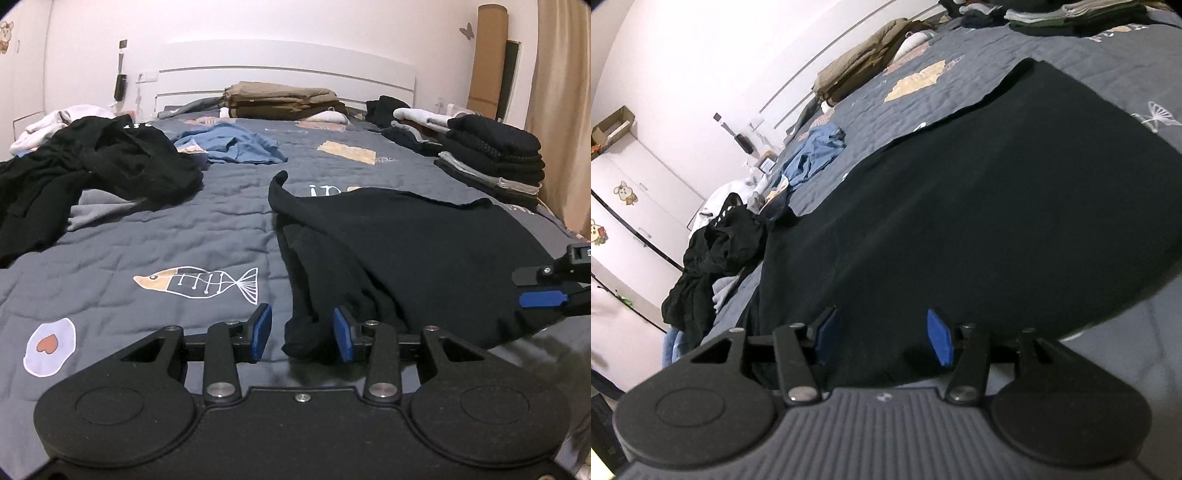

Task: Fold clothes

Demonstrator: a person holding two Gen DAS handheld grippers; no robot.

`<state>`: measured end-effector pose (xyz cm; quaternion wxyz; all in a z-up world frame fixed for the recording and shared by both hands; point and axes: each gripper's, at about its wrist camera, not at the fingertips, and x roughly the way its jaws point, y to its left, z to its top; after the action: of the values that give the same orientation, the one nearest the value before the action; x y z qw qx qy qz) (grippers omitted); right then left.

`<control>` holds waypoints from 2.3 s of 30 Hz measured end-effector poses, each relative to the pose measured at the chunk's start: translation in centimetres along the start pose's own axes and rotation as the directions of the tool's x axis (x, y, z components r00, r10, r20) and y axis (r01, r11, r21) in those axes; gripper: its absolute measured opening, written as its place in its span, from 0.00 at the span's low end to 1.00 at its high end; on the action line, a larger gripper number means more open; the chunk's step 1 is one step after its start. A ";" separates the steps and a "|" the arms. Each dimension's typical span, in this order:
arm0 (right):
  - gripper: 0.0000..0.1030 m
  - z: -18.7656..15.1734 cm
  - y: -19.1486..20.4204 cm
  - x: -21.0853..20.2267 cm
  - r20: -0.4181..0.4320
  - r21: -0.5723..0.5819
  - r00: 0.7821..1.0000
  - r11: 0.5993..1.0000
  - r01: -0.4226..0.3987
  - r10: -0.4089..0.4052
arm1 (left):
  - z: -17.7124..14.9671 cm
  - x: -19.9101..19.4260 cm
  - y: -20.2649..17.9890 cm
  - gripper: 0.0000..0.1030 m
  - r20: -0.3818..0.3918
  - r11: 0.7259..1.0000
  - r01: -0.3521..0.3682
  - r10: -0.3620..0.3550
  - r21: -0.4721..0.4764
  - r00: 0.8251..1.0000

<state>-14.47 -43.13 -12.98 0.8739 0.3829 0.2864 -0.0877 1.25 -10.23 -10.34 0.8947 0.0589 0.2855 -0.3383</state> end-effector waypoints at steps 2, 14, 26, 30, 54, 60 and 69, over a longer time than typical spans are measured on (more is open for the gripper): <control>0.52 -0.1 0.0 0.5 -0.002 -0.005 1.000 1.000 -0.004 0.004 | 0.1 0.4 0.3 0.31 0.001 1.000 0.027 -0.027 -0.004 1.000; 0.52 -1.0 -0.7 3.3 -0.041 -0.005 0.998 0.999 0.039 -0.039 | -0.3 1.8 1.4 0.08 -0.058 0.990 0.141 -0.142 -0.025 0.988; 0.52 -1.0 -2.0 3.1 -0.007 0.045 0.998 0.997 0.060 -0.060 | 1.0 -0.3 5.9 0.00 -0.084 0.995 0.061 -0.068 -0.082 0.994; 0.53 -0.7 -1.6 2.1 -0.014 0.072 0.999 0.996 0.046 -0.045 | 1.2 -1.7 7.3 0.02 -0.034 0.964 0.121 -0.133 -0.236 0.991; 0.53 -2.2 -2.2 1.7 0.015 0.031 0.999 0.998 0.052 -0.053 | -5.0 6.0 5.2 0.48 0.029 0.569 0.132 -0.185 -0.812 0.982; 0.51 -2.4 -3.0 2.1 0.051 0.043 0.997 0.997 0.061 -0.064 | -4.2 5.2 6.3 0.09 0.059 0.592 0.145 -0.162 -0.793 0.985; 0.00 -2.2 -5.9 2.4 0.064 0.117 0.991 0.987 0.110 -0.118 | -3.6 2.2 8.6 0.08 0.102 0.566 0.174 -0.156 -0.806 0.982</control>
<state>-15.67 -45.51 -19.18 0.8539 0.4114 0.2714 -0.1673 6.36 -3.87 -15.28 0.7897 -0.3864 0.4038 -0.2529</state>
